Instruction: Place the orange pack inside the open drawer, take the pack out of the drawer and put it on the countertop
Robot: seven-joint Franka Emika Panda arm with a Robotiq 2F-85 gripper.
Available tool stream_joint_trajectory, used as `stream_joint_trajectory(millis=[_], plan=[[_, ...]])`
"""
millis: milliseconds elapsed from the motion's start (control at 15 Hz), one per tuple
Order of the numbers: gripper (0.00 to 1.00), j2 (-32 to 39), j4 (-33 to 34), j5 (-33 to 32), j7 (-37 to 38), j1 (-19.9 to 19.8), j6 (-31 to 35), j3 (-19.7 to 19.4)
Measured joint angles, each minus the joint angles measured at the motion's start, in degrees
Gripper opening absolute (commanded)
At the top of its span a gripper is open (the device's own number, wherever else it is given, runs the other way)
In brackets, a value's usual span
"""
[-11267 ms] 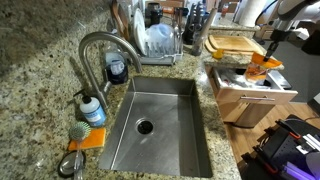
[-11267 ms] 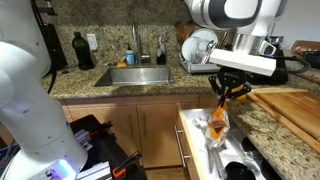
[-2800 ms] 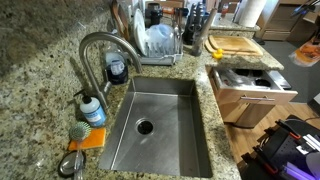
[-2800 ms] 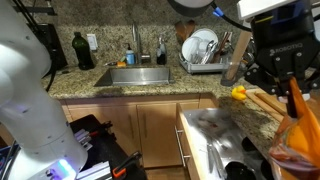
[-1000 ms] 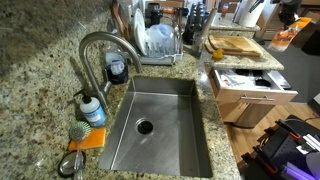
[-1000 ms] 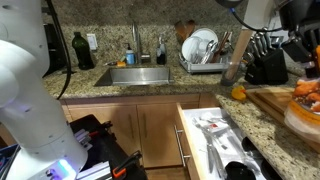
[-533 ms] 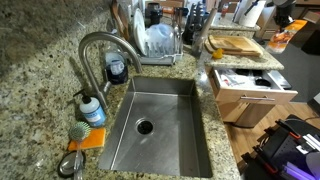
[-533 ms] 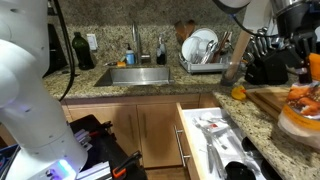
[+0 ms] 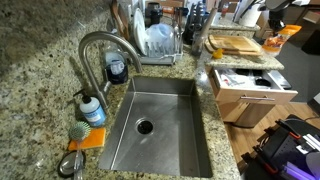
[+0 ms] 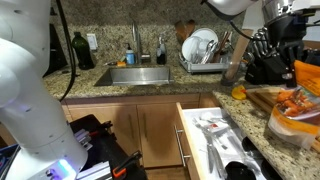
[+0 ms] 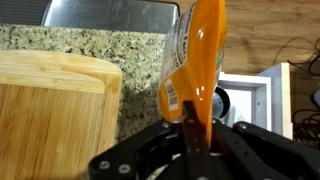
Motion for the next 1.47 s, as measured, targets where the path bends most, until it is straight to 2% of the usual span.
stream_joint_trajectory(millis=[400,1333,1467], plan=[[0.01,2.82,0.62,-1.5,2.39,-0.24,3.01,0.1],[0.0,4.61,0.76,-1.94,5.48,-0.21,3.16,0.25],[0.0,4.62,0.83,0.26,5.49,-0.42,2.86,0.5]])
